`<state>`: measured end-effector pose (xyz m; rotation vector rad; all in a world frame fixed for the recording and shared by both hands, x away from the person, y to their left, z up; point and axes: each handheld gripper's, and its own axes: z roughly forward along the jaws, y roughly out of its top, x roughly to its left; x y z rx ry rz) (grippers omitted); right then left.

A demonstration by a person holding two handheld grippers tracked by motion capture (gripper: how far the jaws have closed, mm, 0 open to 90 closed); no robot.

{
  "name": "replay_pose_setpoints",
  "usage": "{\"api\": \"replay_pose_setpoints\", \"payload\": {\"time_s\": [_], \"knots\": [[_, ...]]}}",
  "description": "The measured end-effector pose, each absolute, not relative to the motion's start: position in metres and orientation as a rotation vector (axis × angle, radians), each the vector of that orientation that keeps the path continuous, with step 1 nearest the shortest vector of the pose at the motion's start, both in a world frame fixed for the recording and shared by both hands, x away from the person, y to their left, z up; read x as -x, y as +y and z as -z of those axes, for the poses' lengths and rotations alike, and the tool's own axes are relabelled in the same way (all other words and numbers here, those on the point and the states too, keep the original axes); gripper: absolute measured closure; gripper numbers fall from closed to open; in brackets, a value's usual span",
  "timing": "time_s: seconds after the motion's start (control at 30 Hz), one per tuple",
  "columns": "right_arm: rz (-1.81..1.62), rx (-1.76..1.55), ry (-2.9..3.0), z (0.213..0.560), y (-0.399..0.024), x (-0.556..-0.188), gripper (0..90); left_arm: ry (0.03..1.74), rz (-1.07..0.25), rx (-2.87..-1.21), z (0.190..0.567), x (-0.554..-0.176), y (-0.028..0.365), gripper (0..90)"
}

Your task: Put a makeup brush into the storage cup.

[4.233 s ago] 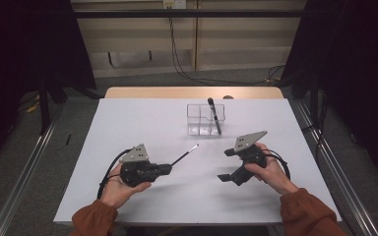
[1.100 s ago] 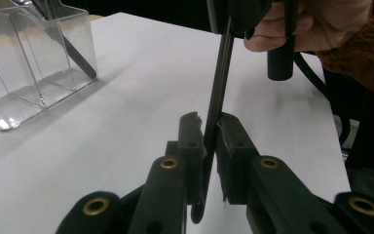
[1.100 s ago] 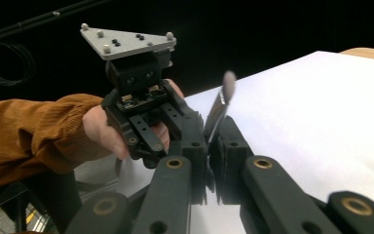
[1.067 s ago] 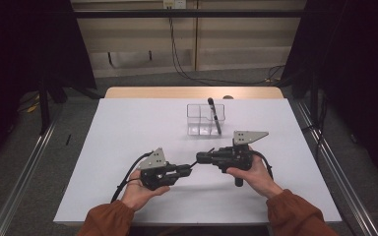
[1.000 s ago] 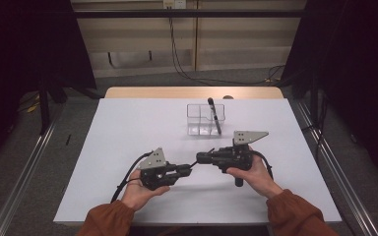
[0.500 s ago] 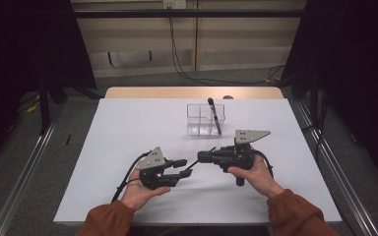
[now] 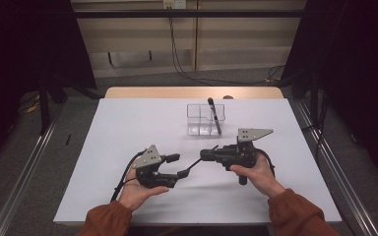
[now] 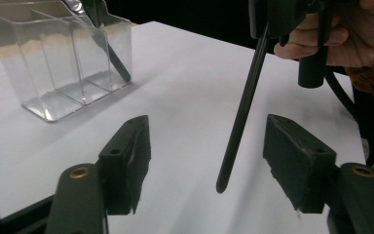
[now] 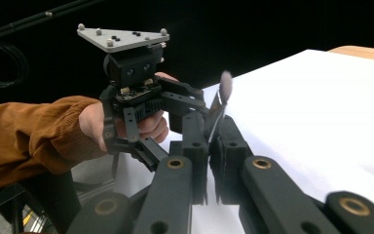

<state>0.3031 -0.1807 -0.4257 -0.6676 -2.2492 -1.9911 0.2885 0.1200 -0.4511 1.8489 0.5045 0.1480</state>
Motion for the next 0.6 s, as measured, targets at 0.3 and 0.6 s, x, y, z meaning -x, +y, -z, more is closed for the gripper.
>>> {"api": "replay_pose_setpoints", "payload": {"time_s": [0.3, 0.6], "knots": [[1.969, 0.689, -2.286, 0.421, -0.187, -0.303, 86.3, 0.526, -0.185, -1.838, 0.448, -0.288, 0.123, 16.8], [1.954, 0.716, -2.311, 0.418, -0.193, -0.304, 86.3, 0.581, -0.204, -1.849, 0.445, -0.288, 0.130, 6.7]]}}
